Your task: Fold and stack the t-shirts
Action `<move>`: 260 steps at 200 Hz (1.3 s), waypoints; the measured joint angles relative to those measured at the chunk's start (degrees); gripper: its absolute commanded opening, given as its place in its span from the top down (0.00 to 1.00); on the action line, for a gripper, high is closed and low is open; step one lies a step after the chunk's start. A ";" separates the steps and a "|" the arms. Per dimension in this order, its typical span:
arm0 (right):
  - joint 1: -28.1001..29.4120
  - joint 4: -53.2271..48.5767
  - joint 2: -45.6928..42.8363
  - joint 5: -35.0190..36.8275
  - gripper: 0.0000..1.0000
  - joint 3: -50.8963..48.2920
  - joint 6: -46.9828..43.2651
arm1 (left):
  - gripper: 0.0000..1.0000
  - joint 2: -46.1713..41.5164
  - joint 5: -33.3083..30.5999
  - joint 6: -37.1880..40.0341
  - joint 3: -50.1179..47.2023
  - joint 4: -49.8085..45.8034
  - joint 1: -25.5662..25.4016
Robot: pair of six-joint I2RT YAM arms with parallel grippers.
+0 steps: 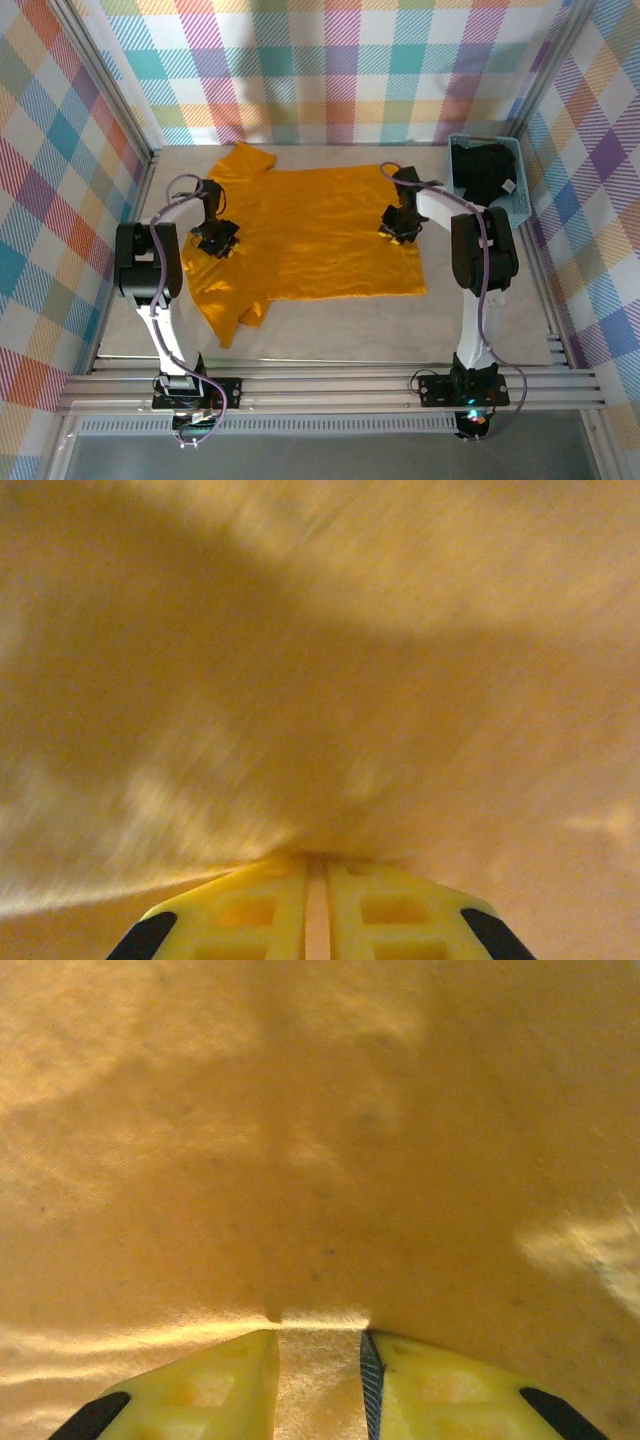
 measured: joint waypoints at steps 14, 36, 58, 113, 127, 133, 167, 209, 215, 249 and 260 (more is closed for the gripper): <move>-2.01 -2.29 1.81 0.24 0.73 3.17 -0.28 | 0.87 2.60 1.27 0.76 3.34 -0.26 -0.28; -4.15 -5.20 4.42 1.14 0.73 7.63 -1.22 | 0.87 6.10 2.16 1.38 8.55 -0.31 -1.20; -5.40 -6.93 5.31 1.57 0.70 9.38 -1.92 | 0.88 8.04 2.23 1.73 11.63 -0.52 -2.64; -3.72 -8.07 3.39 1.62 0.62 10.47 -6.25 | 0.68 4.00 -4.74 3.91 10.73 -3.23 -4.39; -2.82 -7.63 -1.01 1.99 0.61 7.98 -6.47 | 0.71 -2.75 -7.93 4.50 7.26 -4.90 -5.27; -2.54 -7.43 -3.96 2.14 0.62 6.25 -6.49 | 0.72 -6.27 -8.70 4.68 5.29 -5.75 -5.81; -0.81 -5.51 -21.73 0.90 0.64 -6.14 -6.25 | 0.74 -30.62 -10.01 4.68 -13.16 -11.17 -12.81; 0.28 -4.46 -31.80 -1.16 0.63 -22.34 -5.90 | 0.68 -37.22 -6.95 1.70 -28.35 -16.46 -27.50; 0.28 -4.31 -32.06 -1.38 0.63 -24.24 -5.81 | 0.68 -36.61 -6.99 1.49 -28.79 -16.33 -28.59; -2.32 -4.17 -32.79 -1.46 0.61 -31.39 -5.75 | 0.65 -31.95 -9.27 1.07 -29.53 -14.19 -29.57; -4.31 -4.15 -33.35 -1.03 0.60 -32.41 -5.77 | 0.62 -30.82 -10.16 1.14 -29.75 -13.35 -29.57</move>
